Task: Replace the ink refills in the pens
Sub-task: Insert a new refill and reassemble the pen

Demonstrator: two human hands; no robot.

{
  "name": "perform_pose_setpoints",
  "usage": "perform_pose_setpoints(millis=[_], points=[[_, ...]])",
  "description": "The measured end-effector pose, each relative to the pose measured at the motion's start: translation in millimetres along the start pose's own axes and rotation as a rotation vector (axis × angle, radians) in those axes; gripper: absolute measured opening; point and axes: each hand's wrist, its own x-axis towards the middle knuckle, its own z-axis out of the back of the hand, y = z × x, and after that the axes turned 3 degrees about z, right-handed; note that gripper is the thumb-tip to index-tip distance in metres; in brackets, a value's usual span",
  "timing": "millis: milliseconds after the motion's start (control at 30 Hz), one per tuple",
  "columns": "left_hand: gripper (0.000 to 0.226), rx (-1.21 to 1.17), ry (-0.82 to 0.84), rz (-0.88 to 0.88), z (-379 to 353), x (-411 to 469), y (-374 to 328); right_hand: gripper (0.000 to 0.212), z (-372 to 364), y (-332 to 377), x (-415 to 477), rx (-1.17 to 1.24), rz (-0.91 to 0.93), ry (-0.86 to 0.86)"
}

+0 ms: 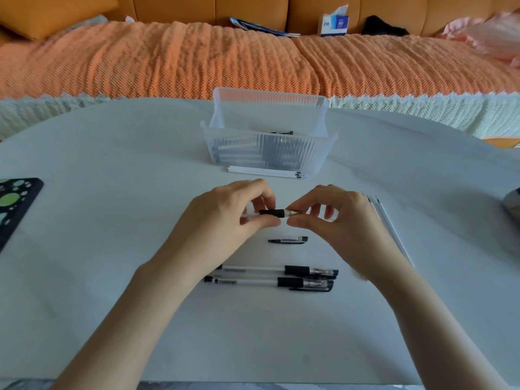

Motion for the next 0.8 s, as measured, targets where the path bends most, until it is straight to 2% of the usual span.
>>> perform_pose_setpoints(millis=[133, 433, 567, 800], points=[[0.028, -0.031, 0.038, 0.023, 0.7, 0.4, 1.1, 0.01, -0.4, 0.2, -0.1, -0.011, 0.002, 0.002], [0.014, -0.011, 0.026, 0.026, 1.9, 0.7, 0.6, 0.008, 1.0, 1.0, 0.1, 0.002, -0.017, -0.007], [0.02, -0.033, 0.037, 0.044, 3.4, 0.8, 3.2, 0.008, 2.5, 0.4, -0.2, -0.015, -0.031, -0.009], [0.011, -0.017, 0.034, 0.113, 12.8, 1.5, 13.8, 0.002, 4.2, -6.2, -0.4, -0.104, -0.075, -0.018]])
